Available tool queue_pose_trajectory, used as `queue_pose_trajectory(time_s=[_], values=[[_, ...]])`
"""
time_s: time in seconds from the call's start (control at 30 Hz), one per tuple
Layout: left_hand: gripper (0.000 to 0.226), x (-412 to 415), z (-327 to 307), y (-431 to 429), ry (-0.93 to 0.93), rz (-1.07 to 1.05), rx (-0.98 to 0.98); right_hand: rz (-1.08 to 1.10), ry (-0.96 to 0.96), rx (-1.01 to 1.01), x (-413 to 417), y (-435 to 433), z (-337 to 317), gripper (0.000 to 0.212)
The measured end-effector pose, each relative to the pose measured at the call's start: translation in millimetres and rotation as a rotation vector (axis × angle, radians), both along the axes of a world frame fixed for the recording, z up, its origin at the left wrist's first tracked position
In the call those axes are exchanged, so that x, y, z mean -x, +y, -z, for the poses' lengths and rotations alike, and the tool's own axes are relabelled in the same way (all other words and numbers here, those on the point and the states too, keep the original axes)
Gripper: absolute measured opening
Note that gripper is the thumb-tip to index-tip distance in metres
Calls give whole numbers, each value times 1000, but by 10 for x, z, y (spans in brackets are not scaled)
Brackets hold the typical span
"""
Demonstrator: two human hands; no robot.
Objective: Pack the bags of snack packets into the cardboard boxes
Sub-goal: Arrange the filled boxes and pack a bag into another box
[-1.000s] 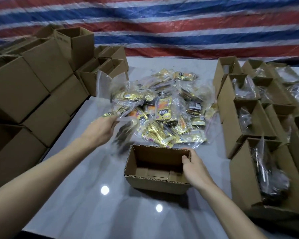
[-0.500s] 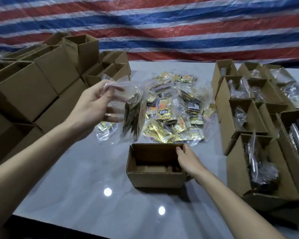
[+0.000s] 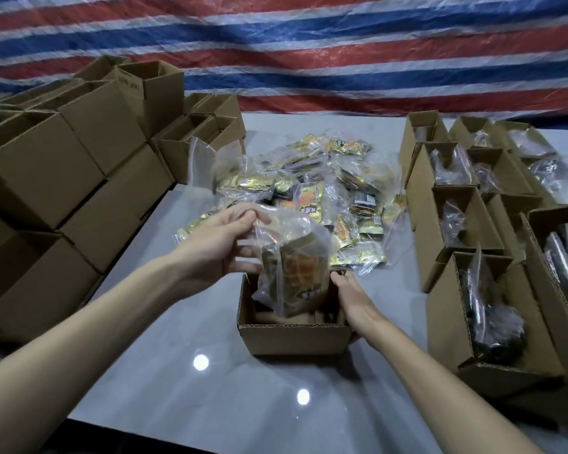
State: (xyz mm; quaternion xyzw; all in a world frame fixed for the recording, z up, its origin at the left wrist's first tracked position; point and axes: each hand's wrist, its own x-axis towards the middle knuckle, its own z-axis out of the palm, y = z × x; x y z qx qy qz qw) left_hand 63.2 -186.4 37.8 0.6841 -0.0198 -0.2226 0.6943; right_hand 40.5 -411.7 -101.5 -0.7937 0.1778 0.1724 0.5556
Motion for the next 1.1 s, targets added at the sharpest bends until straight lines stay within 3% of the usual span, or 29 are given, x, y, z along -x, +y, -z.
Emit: queue_pose_trajectory(time_s=[0.1, 0.2, 0.3, 0.4, 0.57, 0.73, 0.9, 1.0, 1.1], values=[[24, -42, 253, 37, -128, 120, -264, -8, -4, 11, 10, -3, 17, 67], [21, -58, 499, 73, -503, 297, -794, -9, -8, 27, -1, 1, 47, 63], [23, -88, 665, 136, -688, 148, -1011, 0, -11, 47, 0, 17, 28, 59], [20, -90, 701, 190, -697, 113, -982, -10, -3, 59, 14, 12, 6, 58], [30, 112, 698, 22, -696, 331, -929, -15, -1, 120, 24, 22, 44, 54], [56, 250, 830, -353, -295, 706, -933, -3, -11, 155, 18, 25, 95, 25], [76, 170, 973, -572, 76, 767, -797, -5, -40, 142, 42, 19, 114, 14], [69, 147, 955, -547, -57, 725, -849, 5, -51, 130, 31, 25, 107, 11], [38, 59, 871, -334, -348, 405, -781, 5, -39, 138, 1, 34, 91, 12]])
